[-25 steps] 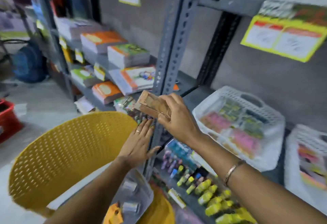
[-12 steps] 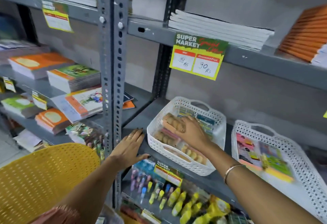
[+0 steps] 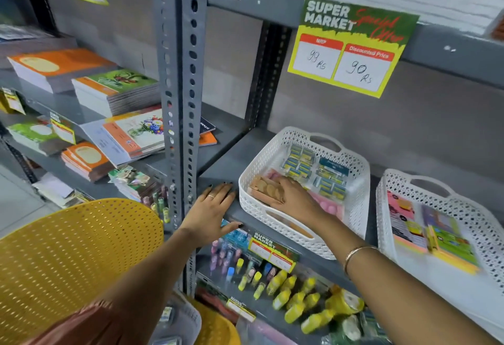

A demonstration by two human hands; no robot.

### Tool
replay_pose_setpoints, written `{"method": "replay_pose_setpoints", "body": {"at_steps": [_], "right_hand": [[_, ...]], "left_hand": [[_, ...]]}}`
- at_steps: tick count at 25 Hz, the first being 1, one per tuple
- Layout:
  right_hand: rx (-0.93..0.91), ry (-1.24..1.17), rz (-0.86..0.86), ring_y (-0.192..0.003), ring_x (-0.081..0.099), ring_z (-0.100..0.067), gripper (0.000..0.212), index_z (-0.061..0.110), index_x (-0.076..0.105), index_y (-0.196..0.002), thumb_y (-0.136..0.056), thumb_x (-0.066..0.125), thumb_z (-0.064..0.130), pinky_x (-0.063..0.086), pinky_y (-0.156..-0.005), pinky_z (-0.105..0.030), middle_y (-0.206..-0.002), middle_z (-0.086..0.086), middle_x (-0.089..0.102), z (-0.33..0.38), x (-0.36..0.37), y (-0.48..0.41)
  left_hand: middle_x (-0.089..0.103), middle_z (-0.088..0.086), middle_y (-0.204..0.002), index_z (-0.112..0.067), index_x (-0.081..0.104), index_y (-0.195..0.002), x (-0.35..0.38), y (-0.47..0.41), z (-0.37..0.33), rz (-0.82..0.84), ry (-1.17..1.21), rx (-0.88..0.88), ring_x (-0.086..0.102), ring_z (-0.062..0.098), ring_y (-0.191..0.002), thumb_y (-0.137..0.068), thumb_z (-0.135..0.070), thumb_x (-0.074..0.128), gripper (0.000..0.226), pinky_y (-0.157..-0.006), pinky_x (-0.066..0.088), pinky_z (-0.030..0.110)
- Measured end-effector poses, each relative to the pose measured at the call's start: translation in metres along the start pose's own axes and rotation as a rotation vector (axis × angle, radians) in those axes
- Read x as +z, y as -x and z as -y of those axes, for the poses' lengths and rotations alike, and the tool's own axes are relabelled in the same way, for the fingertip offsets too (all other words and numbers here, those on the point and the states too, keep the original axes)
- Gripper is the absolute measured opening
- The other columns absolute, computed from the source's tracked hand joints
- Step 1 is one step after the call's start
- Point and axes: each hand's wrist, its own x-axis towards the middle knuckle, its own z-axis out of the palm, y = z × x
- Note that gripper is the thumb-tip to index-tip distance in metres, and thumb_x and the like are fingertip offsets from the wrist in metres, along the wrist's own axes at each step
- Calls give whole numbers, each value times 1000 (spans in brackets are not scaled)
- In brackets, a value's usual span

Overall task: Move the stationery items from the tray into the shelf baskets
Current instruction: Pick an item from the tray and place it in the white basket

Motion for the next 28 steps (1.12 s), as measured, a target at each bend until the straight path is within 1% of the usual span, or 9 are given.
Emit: {"method": "replay_pose_setpoints", "body": {"at_steps": [2, 9, 14, 16, 18, 21, 23, 25, 28], "right_hand": [[-30, 16, 24, -133, 38, -25, 76, 16, 28, -141, -79, 68, 36, 35, -107, -34, -146, -10, 39, 2, -3, 3], [-20, 36, 10, -127, 45, -26, 74, 14, 29, -139, -79, 68, 31, 41, -100, -32, -140, -12, 45, 0, -4, 5], [15, 26, 22, -126, 46, -24, 82, 17, 31, -137, -72, 72, 45, 44, -102, -38, -139, -8, 47, -5, -4, 5], [-5, 24, -31, -122, 48, -23, 76, 17, 34, -134, -74, 70, 46, 46, -97, -38, -135, -6, 48, -2, -7, 6], [-40, 26, -158, -118, 50, -22, 66, 18, 34, -135, -80, 65, 39, 47, -89, -37, -133, -5, 48, 9, -13, 7], [-202, -5, -414, -110, 52, -21, 49, 16, 43, -128, -84, 60, 29, 52, -84, -40, -123, -6, 54, 42, -19, 11], [-365, -39, -519, -105, 53, -22, 41, 12, 50, -122, -84, 57, 27, 48, -82, -34, -113, -8, 57, 69, -12, 16], [-503, -72, -516, -102, 53, -20, 38, 10, 53, -118, -84, 52, 28, 43, -77, -26, -108, -9, 59, 97, 12, 21], [-623, -89, -426, -99, 55, -25, 37, 7, 55, -114, -84, 48, 28, 46, -73, -31, -105, -11, 61, 120, 69, 24]], "left_hand": [[51, 13, -133, -8, 46, -132, 0, 0, 0, -21, -6, -3, 44, 29, -124, -83, -68, 31, 79, -105, 28, 46], [51, 14, -133, -7, 46, -132, 2, 0, -2, -65, -24, 5, 44, 29, -124, -84, -68, 28, 79, -106, 26, 46], [42, 13, -142, -8, 38, -138, 0, 1, -2, -71, -28, 5, 35, 28, -131, -83, -70, 21, 84, -109, 14, 41], [37, 12, -145, -9, 33, -141, 1, 0, -1, -78, -33, 9, 29, 26, -134, -82, -70, 18, 87, -111, 12, 40], [36, 12, -146, -8, 32, -142, 1, 2, 0, -82, -22, 6, 27, 26, -135, -82, -69, 19, 86, -111, 14, 42], [32, 13, -148, -7, 31, -142, -1, 16, 0, -99, -18, -21, 23, 26, -137, -84, -65, 22, 83, -111, 13, 41], [31, 14, -148, -5, 34, -140, 0, 40, 1, -123, -14, -59, 20, 26, -138, -87, -61, 25, 77, -111, 12, 42], [31, 14, -148, -4, 38, -138, 11, 78, 9, -138, -8, -139, 17, 27, -139, -89, -56, 28, 72, -110, 11, 46], [31, 14, -149, -7, 42, -135, 38, 154, 26, -74, 7, -304, 12, 29, -139, -90, -55, 30, 68, -109, 7, 49]]}}
